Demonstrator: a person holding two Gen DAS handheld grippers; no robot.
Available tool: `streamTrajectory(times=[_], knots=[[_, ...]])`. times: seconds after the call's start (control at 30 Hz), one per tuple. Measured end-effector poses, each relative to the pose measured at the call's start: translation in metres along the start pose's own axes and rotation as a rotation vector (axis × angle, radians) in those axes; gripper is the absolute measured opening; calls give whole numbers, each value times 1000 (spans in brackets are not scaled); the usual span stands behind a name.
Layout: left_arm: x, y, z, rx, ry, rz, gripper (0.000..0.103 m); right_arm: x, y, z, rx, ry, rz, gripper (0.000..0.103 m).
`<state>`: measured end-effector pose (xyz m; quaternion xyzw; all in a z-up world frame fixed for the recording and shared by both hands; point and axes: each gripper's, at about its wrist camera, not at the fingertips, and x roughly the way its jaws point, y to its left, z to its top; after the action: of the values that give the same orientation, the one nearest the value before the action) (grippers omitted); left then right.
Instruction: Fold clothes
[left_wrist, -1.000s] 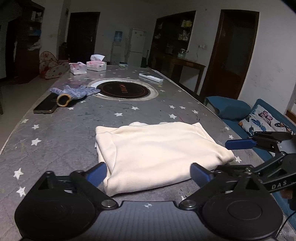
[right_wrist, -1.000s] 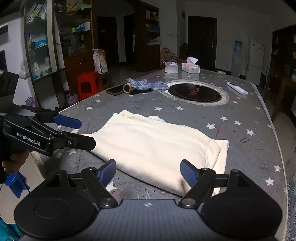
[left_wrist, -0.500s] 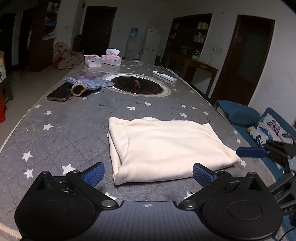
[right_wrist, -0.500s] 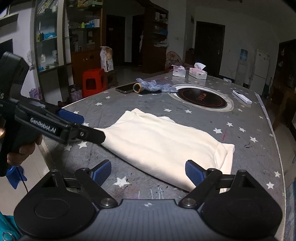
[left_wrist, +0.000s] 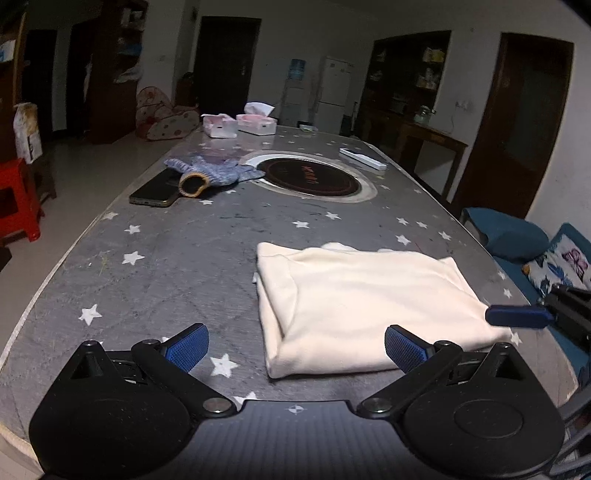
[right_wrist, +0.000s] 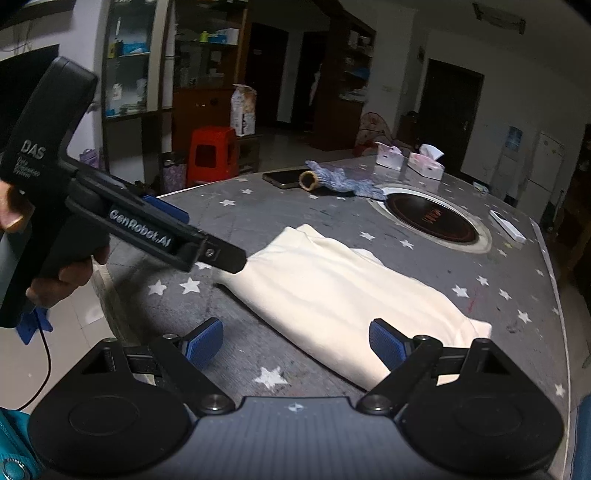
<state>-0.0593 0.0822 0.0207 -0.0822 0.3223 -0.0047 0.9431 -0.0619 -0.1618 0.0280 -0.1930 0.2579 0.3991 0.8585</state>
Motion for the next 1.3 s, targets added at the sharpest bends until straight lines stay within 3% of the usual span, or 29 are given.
streamTrajectory(times=[0.17, 0.27, 0.57, 0.8, 0.93, 1.03, 1.17, 1.3], knots=[[5, 6, 6, 5, -1, 42, 103, 13, 9, 8, -44, 8, 35, 85], [10, 19, 11, -42, 7, 0, 103, 26, 13, 12, -67, 19, 56, 82], [30, 51, 26, -162, 72, 14, 103, 65, 24, 24, -138, 54, 112, 66], [46, 71, 31, -292, 115, -63, 103, 90, 41, 31, -241, 65, 133, 60], [55, 77, 33, -375, 142, -107, 103, 103, 49, 32, -296, 77, 125, 51], [62, 79, 34, -432, 159, -138, 103, 111, 54, 31, -329, 80, 104, 35], [72, 82, 34, -523, 193, -169, 103, 109, 43, 34, -265, 63, 110, 22], [81, 82, 34, -594, 230, -217, 103, 100, 23, 41, -144, 40, 145, 19]])
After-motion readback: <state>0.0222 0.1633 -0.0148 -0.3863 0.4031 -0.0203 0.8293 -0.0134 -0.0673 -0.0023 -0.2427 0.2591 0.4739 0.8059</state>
